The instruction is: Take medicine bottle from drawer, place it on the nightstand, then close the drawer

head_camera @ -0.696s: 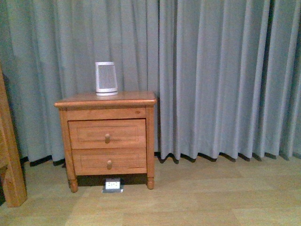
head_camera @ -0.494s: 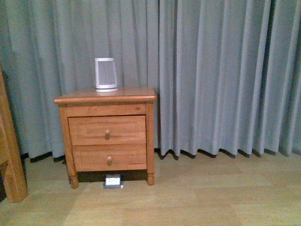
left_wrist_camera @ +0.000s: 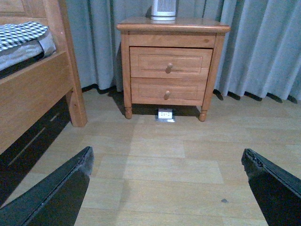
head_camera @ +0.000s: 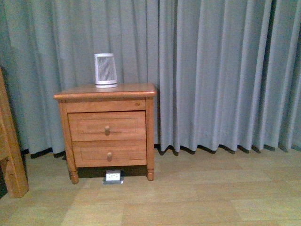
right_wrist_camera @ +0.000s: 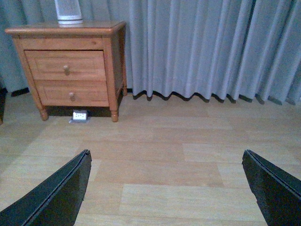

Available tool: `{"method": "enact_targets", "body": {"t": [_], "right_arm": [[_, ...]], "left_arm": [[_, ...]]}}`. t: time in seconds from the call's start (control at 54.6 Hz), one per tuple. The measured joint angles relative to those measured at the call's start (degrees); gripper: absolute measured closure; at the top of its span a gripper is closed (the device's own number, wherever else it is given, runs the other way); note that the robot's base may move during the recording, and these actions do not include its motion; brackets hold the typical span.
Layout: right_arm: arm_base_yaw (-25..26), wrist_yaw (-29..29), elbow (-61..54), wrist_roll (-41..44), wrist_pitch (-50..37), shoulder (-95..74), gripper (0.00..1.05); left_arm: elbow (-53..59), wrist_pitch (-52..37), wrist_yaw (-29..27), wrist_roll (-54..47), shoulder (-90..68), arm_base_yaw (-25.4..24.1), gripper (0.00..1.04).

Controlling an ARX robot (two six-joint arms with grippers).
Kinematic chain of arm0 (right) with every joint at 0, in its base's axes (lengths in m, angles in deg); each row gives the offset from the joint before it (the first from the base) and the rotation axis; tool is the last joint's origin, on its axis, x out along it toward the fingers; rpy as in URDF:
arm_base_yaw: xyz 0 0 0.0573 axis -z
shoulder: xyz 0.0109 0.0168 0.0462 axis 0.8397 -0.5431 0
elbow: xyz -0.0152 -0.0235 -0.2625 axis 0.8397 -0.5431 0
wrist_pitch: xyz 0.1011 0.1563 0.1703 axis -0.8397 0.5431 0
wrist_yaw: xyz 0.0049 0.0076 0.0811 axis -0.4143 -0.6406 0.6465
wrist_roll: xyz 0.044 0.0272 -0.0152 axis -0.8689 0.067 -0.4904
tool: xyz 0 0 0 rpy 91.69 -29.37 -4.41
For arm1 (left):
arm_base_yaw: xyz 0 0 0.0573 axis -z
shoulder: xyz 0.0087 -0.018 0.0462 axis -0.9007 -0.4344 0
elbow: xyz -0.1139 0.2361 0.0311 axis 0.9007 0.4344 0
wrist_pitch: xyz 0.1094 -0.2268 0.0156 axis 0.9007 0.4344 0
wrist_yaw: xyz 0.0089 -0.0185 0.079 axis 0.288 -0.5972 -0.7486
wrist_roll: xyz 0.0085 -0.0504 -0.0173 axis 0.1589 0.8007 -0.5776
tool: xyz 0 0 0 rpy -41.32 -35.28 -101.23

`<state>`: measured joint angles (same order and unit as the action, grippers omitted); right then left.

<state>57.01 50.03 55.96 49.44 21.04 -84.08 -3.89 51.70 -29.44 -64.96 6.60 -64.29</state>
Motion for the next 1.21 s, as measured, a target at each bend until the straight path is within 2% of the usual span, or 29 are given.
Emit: {"method": "enact_targets", "body": {"t": [1.209], "right_arm": [[0.0,0.0,0.0,0.0,0.0,0.0,0.07]], "left_arm": [[0.0,0.0,-0.02,0.0,0.0,0.0,0.07]]}}
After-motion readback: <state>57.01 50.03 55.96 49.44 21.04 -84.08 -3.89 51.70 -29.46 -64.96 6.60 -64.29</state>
